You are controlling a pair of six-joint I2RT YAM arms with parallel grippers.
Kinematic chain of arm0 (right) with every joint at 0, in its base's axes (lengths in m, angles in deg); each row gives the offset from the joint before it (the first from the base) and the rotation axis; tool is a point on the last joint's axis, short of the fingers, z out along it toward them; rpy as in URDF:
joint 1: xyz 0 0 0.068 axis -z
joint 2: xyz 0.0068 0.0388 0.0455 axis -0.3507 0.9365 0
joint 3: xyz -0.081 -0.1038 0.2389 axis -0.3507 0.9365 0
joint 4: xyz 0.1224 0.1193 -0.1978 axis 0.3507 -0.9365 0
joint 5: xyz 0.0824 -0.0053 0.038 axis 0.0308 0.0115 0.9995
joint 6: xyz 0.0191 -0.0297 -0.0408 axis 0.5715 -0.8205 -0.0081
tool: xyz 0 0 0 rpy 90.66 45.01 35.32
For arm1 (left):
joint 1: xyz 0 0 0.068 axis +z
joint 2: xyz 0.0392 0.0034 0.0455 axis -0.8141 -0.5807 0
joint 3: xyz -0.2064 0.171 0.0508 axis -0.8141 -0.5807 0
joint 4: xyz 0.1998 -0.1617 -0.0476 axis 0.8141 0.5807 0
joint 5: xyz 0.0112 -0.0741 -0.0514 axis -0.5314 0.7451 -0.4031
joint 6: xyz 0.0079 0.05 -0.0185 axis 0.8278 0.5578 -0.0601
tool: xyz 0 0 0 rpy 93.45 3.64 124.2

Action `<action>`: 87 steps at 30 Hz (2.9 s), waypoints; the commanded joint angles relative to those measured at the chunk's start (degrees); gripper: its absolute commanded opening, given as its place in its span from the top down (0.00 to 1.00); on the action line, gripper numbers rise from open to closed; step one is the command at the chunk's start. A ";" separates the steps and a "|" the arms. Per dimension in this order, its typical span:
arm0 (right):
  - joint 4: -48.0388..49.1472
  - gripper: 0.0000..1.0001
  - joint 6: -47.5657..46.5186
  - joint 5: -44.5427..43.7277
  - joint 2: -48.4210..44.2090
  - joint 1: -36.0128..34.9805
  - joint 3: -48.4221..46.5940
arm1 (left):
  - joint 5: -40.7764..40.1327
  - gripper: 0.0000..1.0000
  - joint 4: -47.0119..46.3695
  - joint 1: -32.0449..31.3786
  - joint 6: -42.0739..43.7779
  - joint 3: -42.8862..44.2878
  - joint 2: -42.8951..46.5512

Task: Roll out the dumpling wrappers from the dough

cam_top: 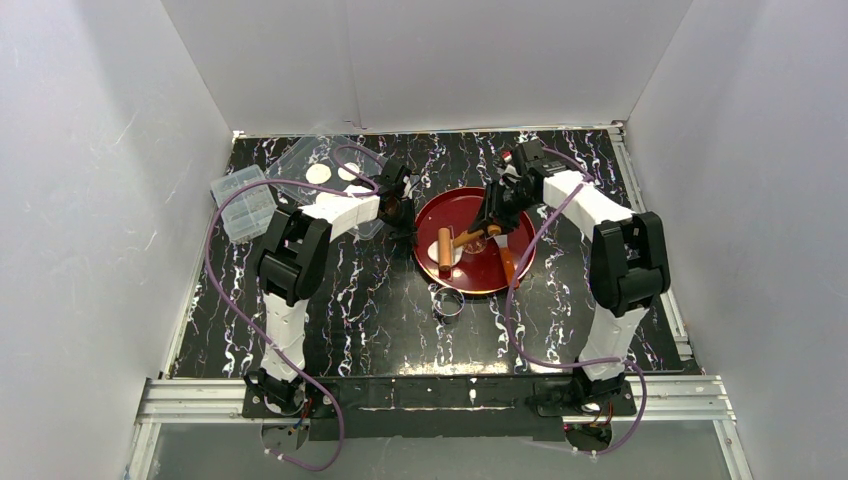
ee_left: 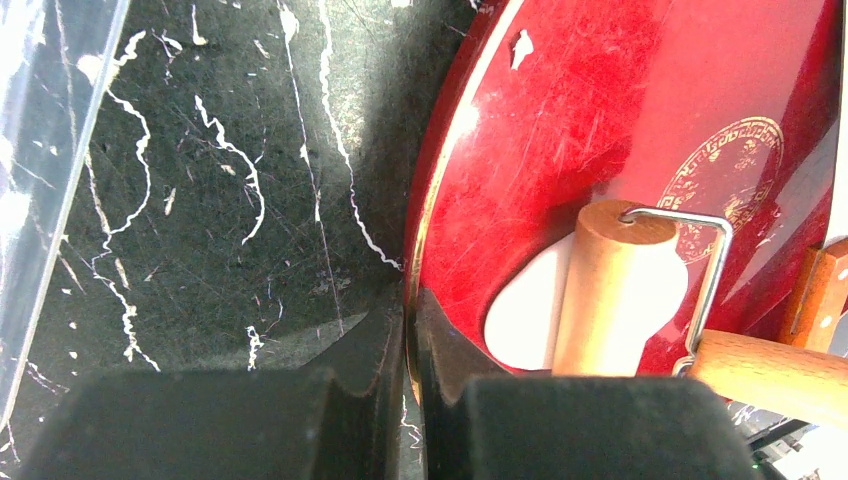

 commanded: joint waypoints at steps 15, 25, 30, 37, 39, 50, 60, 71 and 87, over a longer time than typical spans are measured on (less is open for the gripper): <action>-4.36 0.99 -2.54 -15.74 2.71 0.89 5.49 | -2.37 1.00 6.45 -0.80 3.46 -2.13 0.83; -6.85 0.99 -2.76 -15.33 5.73 -1.85 -0.77 | -2.65 1.00 6.38 -0.80 3.64 -2.38 1.14; -9.96 0.99 -8.29 -23.22 0.98 1.63 5.00 | -2.37 1.00 6.21 -0.80 3.46 -2.48 1.05; -7.71 0.99 -9.71 -23.56 -3.26 6.83 14.11 | -2.53 1.00 6.28 -0.80 3.45 -2.26 0.93; -7.20 0.99 -9.33 -23.22 -3.13 7.20 14.88 | -2.55 1.00 6.29 -0.80 3.54 -2.35 0.91; -6.92 0.99 -2.61 -16.04 6.75 -2.09 0.60 | -2.78 1.00 6.44 -0.92 3.86 -2.38 0.95; -8.98 0.99 -6.52 -17.33 0.75 3.72 4.08 | -2.68 1.00 6.86 -0.89 3.85 -1.75 0.71; -8.64 0.99 -8.71 -20.14 -4.31 7.91 11.52 | -2.81 1.00 6.67 -0.89 3.90 -1.86 0.84; -4.91 0.99 -2.97 -12.29 2.52 -0.34 5.66 | -3.08 1.00 6.56 -0.94 4.16 -2.18 1.45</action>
